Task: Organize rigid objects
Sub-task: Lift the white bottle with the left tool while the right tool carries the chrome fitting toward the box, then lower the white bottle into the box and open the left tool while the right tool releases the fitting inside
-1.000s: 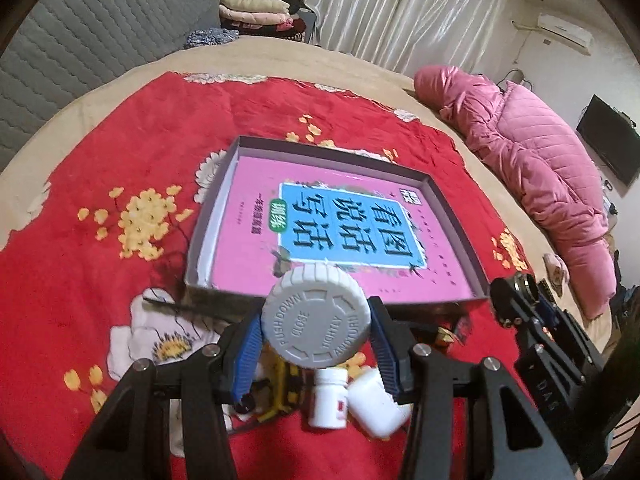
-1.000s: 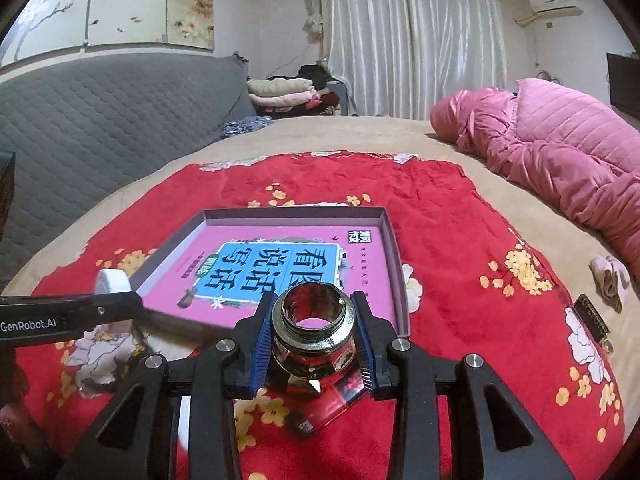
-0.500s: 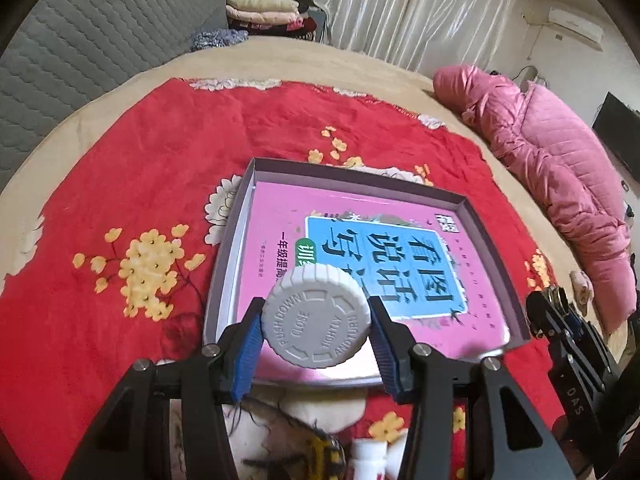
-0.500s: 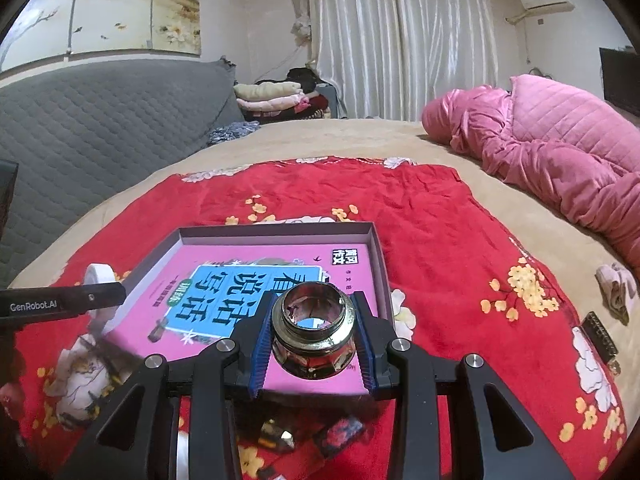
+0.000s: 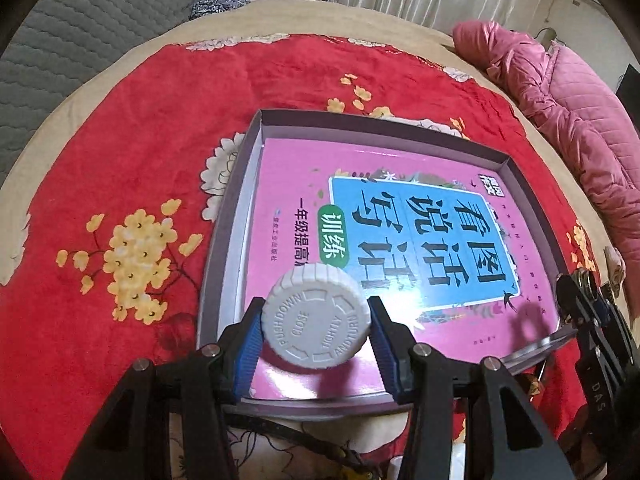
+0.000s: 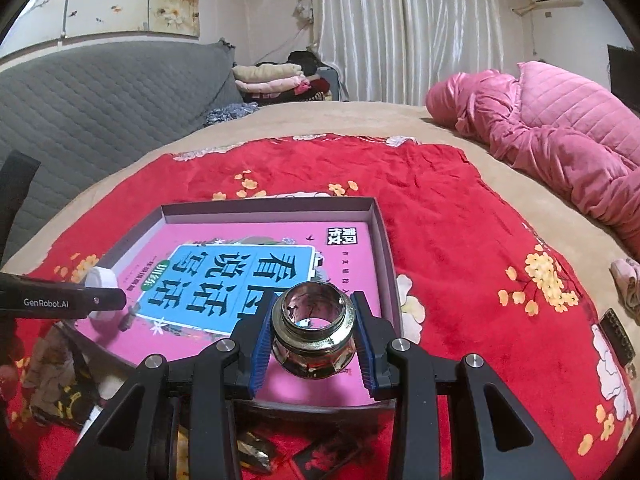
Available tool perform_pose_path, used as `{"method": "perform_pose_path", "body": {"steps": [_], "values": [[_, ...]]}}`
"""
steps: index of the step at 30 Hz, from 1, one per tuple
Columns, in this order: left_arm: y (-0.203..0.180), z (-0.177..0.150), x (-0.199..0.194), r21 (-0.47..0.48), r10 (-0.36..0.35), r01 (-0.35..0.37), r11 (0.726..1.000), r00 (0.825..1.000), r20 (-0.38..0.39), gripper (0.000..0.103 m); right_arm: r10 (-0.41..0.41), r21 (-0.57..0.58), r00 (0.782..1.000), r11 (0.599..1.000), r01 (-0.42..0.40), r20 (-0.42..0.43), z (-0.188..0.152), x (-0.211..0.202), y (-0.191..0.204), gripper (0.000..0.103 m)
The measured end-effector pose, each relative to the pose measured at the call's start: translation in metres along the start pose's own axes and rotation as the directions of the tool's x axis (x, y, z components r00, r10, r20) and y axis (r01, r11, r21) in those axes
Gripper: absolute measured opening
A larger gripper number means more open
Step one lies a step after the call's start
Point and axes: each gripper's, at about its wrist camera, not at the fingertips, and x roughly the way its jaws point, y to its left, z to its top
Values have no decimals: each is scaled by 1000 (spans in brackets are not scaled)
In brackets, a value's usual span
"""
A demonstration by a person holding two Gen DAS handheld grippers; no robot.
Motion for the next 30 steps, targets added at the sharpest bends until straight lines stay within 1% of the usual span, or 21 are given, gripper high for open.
{"method": "perform_pose_path", "body": {"steps": [8, 11, 14, 23, 30], "values": [[-3, -2, 4, 9, 40, -40, 999, 999, -9, 50, -32, -1, 999, 999, 32, -32, -3, 5, -5, 38], [-3, -4, 7, 16, 60, -59, 998, 998, -28, 50, -54, -13, 997, 999, 53, -47, -4, 7, -7, 38], [-3, -4, 7, 27, 59, -58, 998, 998, -30, 50, -59, -3, 997, 998, 59, -57, -7, 8, -10, 38], [1, -3, 6, 7, 35, -35, 999, 999, -28, 50, -64, -13, 995, 998, 64, -76, -10, 9, -9, 38], [0, -5, 5, -1, 17, -17, 1000, 1000, -19, 51, -51, -12, 995, 999, 50, -88, -10, 8, -9, 39]]}}
